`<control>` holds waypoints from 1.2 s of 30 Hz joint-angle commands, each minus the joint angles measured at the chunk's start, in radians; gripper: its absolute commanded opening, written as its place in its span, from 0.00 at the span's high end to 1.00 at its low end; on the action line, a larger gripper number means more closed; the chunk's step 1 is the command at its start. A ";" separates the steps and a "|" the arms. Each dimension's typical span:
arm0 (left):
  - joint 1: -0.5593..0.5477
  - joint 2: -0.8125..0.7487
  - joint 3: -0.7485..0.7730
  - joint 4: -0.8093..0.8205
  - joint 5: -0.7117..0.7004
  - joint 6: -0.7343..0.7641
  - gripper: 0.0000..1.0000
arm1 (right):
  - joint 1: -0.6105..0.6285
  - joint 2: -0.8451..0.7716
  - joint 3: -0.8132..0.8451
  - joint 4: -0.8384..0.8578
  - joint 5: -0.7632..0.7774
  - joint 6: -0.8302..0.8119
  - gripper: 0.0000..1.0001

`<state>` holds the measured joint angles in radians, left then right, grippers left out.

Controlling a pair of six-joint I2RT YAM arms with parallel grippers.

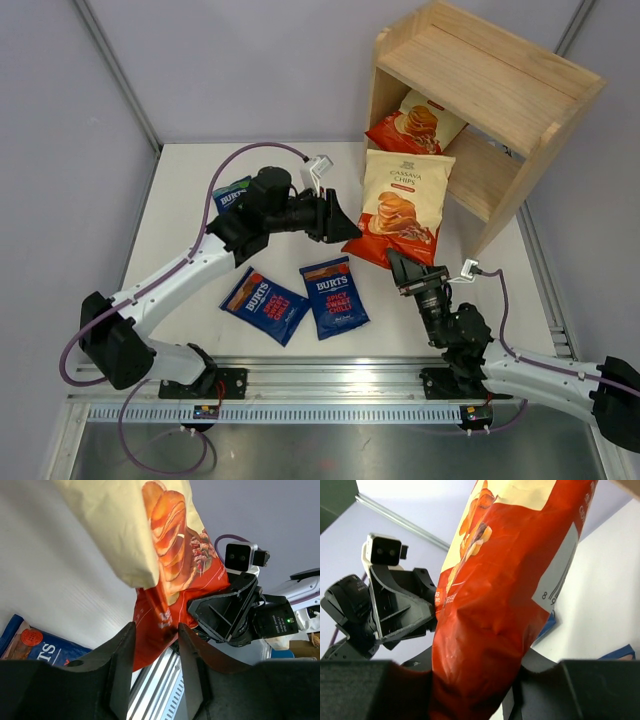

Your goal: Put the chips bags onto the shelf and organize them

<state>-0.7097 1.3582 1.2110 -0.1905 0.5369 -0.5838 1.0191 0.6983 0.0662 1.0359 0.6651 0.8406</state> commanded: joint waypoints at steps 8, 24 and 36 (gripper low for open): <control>0.001 -0.054 -0.019 -0.004 -0.097 0.036 0.34 | -0.002 -0.221 0.009 -0.037 0.120 -0.130 0.99; 0.001 -0.361 -0.117 -0.289 -0.345 0.179 0.01 | -0.062 -0.114 0.167 0.082 0.271 -0.292 0.99; 0.001 -0.562 -0.195 -0.477 -0.342 0.364 0.01 | -0.324 0.020 0.320 -0.042 0.180 -0.132 0.98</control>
<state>-0.7094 0.8371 1.0668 -0.6346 0.2188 -0.2886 0.7238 0.7273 0.3126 0.9440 0.8284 0.7124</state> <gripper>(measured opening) 0.988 0.362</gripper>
